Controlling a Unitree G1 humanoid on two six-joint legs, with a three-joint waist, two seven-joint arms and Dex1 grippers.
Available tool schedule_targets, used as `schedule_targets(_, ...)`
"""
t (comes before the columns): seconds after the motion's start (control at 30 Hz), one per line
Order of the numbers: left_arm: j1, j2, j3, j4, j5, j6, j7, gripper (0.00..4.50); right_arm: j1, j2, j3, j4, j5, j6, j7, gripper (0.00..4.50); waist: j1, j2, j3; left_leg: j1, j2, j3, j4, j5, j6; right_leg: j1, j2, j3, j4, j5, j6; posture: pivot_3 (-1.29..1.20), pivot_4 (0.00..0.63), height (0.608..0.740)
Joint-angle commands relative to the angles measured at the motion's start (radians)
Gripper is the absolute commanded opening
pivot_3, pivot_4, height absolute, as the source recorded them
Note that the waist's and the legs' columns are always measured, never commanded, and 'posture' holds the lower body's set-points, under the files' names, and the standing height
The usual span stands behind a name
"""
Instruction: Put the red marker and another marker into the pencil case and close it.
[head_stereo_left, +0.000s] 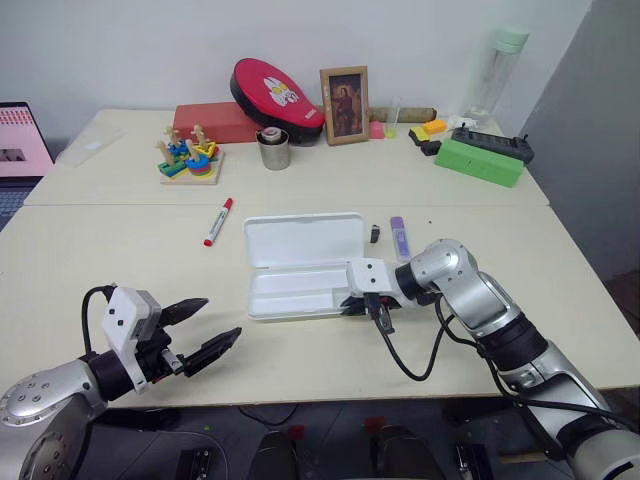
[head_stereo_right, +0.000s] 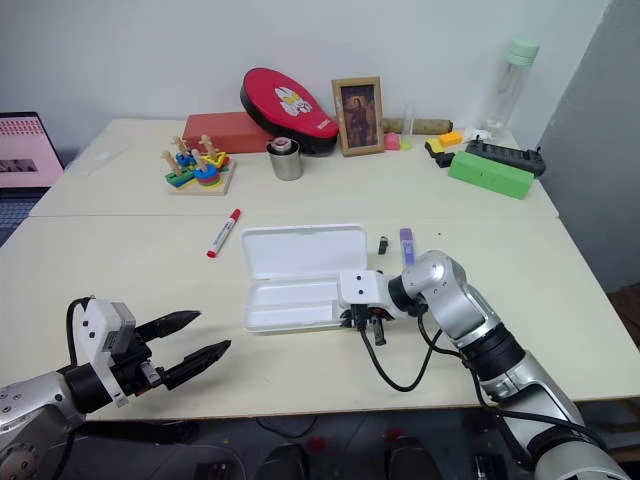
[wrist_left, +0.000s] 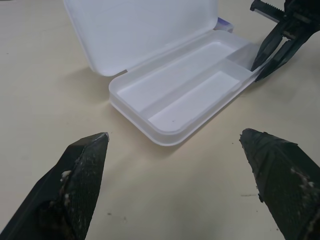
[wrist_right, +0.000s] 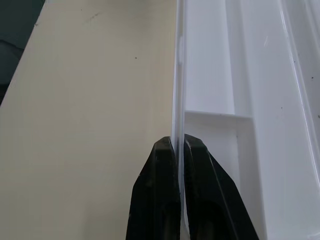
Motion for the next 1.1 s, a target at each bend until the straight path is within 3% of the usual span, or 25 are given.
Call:
schedule_targets(0.03,-0.006,0.012,0.018,-0.033,-0.010,-0.007,0.007,4.50,0.001,-0.003,0.014,-0.047,0.018,0.028,-0.020,0.05,0.001,0.000,0.000,0.000,0.000,0.000,0.000,0.000,0.000,0.000,0.000,0.000,0.000,0.000,0.000,0.00,0.150,0.740)
schedule_targets(0.53,-0.030,0.019,0.000,-0.045,-0.018,0.007,0.019,4.50,0.025,0.037,0.075,-0.098,0.049,0.150,-0.119,0.05,0.000,0.000,0.000,-0.001,0.000,0.000,-0.001,0.000,0.000,0.000,0.000,0.000,0.000,0.000,-0.001,0.00,0.150,0.740)
schedule_targets(0.8,-0.047,0.028,-0.006,-0.041,-0.019,0.020,0.013,4.50,0.028,0.026,0.073,-0.117,0.075,0.158,-0.136,1.54,-0.001,0.000,0.000,-0.001,0.000,0.000,-0.001,0.000,0.000,0.000,0.000,0.000,0.000,0.000,0.000,0.00,0.150,0.740)
schedule_targets(0.87,-0.056,0.033,-0.009,-0.036,-0.020,0.022,0.010,4.50,0.025,0.022,0.069,-0.122,0.086,0.163,-0.140,2.20,-0.001,0.000,0.000,-0.001,0.000,0.000,-0.001,0.000,0.000,0.000,0.000,0.000,0.000,0.000,0.000,0.00,0.150,0.740)
schedule_targets(1.1,-0.096,0.048,-0.035,-0.028,-0.026,0.032,0.001,4.50,0.001,-0.003,0.007,-0.161,0.146,0.209,-0.153,3.81,0.000,0.000,0.000,-0.001,0.000,0.000,-0.001,0.000,0.000,0.000,0.000,0.000,0.000,0.000,0.000,0.00,0.150,0.740)
